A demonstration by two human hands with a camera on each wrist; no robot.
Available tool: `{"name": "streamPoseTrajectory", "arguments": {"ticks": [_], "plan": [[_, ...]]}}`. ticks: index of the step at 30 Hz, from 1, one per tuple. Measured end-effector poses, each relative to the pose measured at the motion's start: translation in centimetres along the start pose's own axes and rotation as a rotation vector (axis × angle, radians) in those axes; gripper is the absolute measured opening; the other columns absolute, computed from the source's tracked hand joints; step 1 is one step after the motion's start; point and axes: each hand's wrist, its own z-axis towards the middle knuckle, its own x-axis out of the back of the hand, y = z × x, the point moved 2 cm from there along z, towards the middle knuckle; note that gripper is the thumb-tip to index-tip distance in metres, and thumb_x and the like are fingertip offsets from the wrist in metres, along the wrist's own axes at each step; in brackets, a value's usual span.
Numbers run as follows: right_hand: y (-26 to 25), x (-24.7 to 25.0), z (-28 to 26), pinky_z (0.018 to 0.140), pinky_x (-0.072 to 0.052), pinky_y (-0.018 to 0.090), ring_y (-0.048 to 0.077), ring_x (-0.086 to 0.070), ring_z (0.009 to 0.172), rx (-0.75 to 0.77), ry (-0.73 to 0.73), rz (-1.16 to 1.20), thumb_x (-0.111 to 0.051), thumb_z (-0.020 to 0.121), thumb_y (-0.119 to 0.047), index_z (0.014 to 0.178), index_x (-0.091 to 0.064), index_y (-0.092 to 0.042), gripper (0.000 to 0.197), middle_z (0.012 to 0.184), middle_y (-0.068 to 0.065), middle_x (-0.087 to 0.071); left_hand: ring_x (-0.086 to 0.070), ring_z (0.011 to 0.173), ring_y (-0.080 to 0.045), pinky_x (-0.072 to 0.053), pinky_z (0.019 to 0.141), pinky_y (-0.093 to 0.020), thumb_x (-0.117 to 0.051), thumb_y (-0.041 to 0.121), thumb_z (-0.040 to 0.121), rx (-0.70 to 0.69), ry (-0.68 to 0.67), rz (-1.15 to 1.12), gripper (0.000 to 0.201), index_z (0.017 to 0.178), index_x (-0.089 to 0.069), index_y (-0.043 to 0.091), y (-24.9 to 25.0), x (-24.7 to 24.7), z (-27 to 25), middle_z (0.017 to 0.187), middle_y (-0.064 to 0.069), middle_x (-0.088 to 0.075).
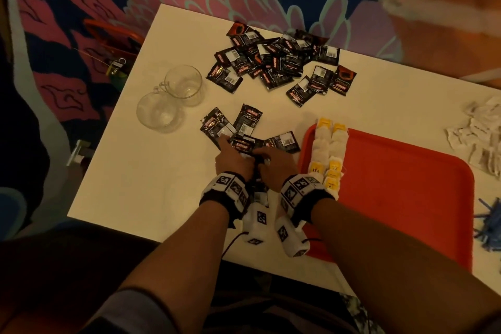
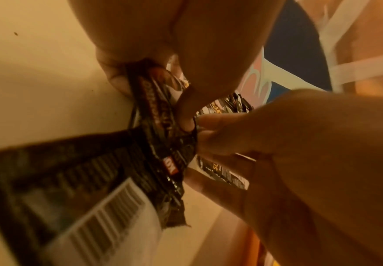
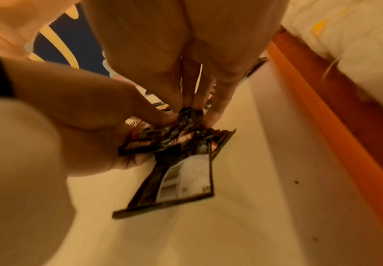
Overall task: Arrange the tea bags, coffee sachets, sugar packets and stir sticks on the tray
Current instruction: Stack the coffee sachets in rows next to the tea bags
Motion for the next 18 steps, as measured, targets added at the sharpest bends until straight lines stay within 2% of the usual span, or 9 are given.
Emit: {"name": "streamPoseTrajectory", "arguments": {"ticks": [2,4,6,8,10,13,15,18], "plan": [[0.2,0.4,0.0,0.095,-0.034,0.018,0.017,-0.052,0.121,0.042,0.014,-0.039,-0.059,0.09,-0.007,0.127,-0.058,-0.02,0.04,0.131,0.0,-0.058,-0.064,0.107,-0.034,-0.054,0.092,-0.042,-0.07,0.015,0.086,0.01,-0.003,0.056,0.063,0.139,-0.037,0.014,0.2,0.2,0.1,0.121,-0.016,-0.064],[0.4,1.4,0.1,0.102,-0.034,0.026,0.02,-0.045,0.125,0.09,0.061,-0.15,-0.064,0.088,-0.015,0.128,-0.056,-0.02,0.041,0.132,0.001,-0.052,-0.062,0.11,-0.032,-0.052,0.094,-0.039,-0.069,0.016,0.088,-0.002,-0.025,0.095,0.048,0.129,-0.045,0.008,0.2,0.4,0.4,0.122,-0.016,-0.063],[0.9,2.3,0.7,0.111,-0.028,0.036,0.028,-0.03,0.136,0.083,0.095,-0.286,-0.066,0.085,-0.023,0.135,-0.048,-0.022,0.053,0.145,0.004,-0.036,-0.06,0.113,-0.03,-0.048,0.09,-0.033,-0.068,0.016,0.09,-0.018,-0.046,0.116,0.041,0.125,-0.049,0.006,0.1,0.8,0.6,0.124,-0.014,-0.062],[1.6,2.8,1.3,0.117,-0.019,0.042,0.031,-0.011,0.146,0.022,0.032,-0.397,-0.069,0.083,-0.025,0.145,-0.034,-0.029,0.071,0.159,0.002,-0.014,-0.058,0.116,-0.028,-0.041,0.085,-0.027,-0.068,0.015,0.091,-0.02,-0.06,0.088,0.041,0.127,-0.05,0.006,-0.2,1.3,0.7,0.124,-0.011,-0.062],[2.1,2.5,1.9,0.118,-0.015,0.046,0.032,-0.004,0.148,-0.006,-0.042,-0.496,-0.069,0.083,-0.023,0.148,-0.027,-0.032,0.078,0.161,0.001,-0.005,-0.058,0.117,-0.026,-0.039,0.085,-0.025,-0.069,0.014,0.091,-0.015,-0.072,0.032,0.043,0.129,-0.05,0.009,-0.8,1.8,0.9,0.122,-0.007,-0.062],[2.2,1.6,2.2,0.111,-0.031,0.046,0.03,-0.023,0.139,0.056,0.011,-0.597,-0.072,0.077,-0.021,0.138,-0.039,-0.027,0.069,0.151,0.004,-0.027,-0.06,0.113,-0.023,-0.045,0.093,-0.029,-0.07,0.013,0.09,-0.025,-0.049,-0.068,0.041,0.127,-0.053,0.014,-1.9,2.6,1.1,0.112,0.001,-0.061],[2.1,1.4,2.3,0.102,-0.04,0.042,0.029,-0.035,0.127,0.058,0.056,-0.624,-0.074,0.074,-0.022,0.129,-0.044,-0.022,0.062,0.136,0.005,-0.039,-0.063,0.11,-0.025,-0.051,0.099,-0.042,-0.071,0.011,0.088,-0.02,-0.01,-0.184,0.035,0.118,-0.055,0.02,-2.7,3.2,1.3,0.116,-0.001,-0.065],[2.2,1.4,2.5,0.095,-0.041,0.039,0.03,-0.042,0.117,0.012,0.066,-0.616,-0.073,0.077,-0.022,0.128,-0.04,-0.017,0.061,0.124,0.007,-0.047,-0.067,0.103,-0.028,-0.055,0.092,-0.052,-0.067,0.004,0.09,0.007,0.017,-0.396,0.028,0.103,-0.055,0.026,-3.5,3.9,1.2,0.113,-0.007,-0.068]]}}
